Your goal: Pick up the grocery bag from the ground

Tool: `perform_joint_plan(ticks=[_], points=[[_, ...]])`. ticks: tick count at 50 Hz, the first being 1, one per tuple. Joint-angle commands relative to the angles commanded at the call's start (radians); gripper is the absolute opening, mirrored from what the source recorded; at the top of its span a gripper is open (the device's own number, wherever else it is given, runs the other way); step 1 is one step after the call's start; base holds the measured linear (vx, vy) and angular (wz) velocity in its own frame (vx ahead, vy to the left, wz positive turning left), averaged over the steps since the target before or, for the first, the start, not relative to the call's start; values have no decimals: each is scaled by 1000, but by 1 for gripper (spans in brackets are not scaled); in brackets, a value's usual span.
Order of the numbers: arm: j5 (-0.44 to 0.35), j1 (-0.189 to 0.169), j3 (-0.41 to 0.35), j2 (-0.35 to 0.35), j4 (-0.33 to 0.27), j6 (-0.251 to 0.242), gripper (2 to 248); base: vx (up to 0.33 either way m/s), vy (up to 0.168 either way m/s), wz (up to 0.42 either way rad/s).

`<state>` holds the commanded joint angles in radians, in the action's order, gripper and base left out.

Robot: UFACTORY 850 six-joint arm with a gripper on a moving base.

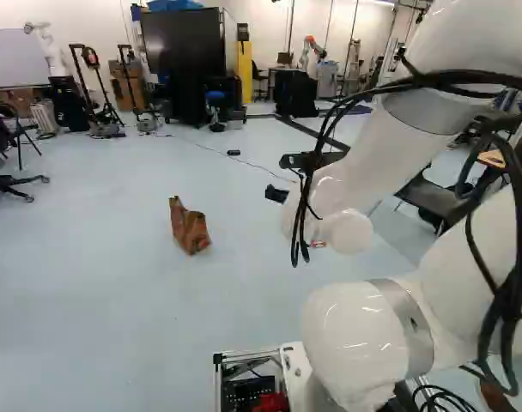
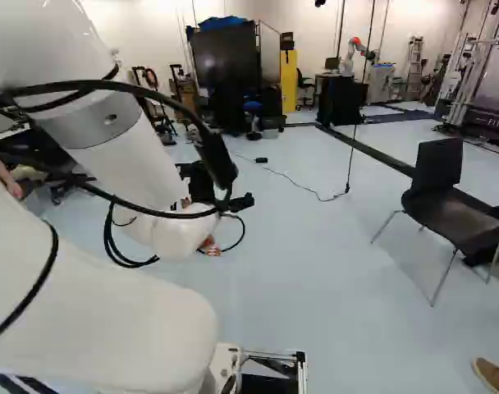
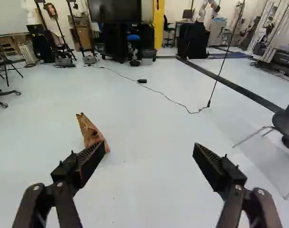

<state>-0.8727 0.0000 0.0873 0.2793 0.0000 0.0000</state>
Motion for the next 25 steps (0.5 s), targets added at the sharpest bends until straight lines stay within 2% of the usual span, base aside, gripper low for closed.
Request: perform_joint_plan(ticks=[19, 25], points=[[0, 0, 0, 0, 0, 0, 247, 2, 0, 0], [0, 0, 0, 0, 0, 0, 247, 138, -1, -10]])
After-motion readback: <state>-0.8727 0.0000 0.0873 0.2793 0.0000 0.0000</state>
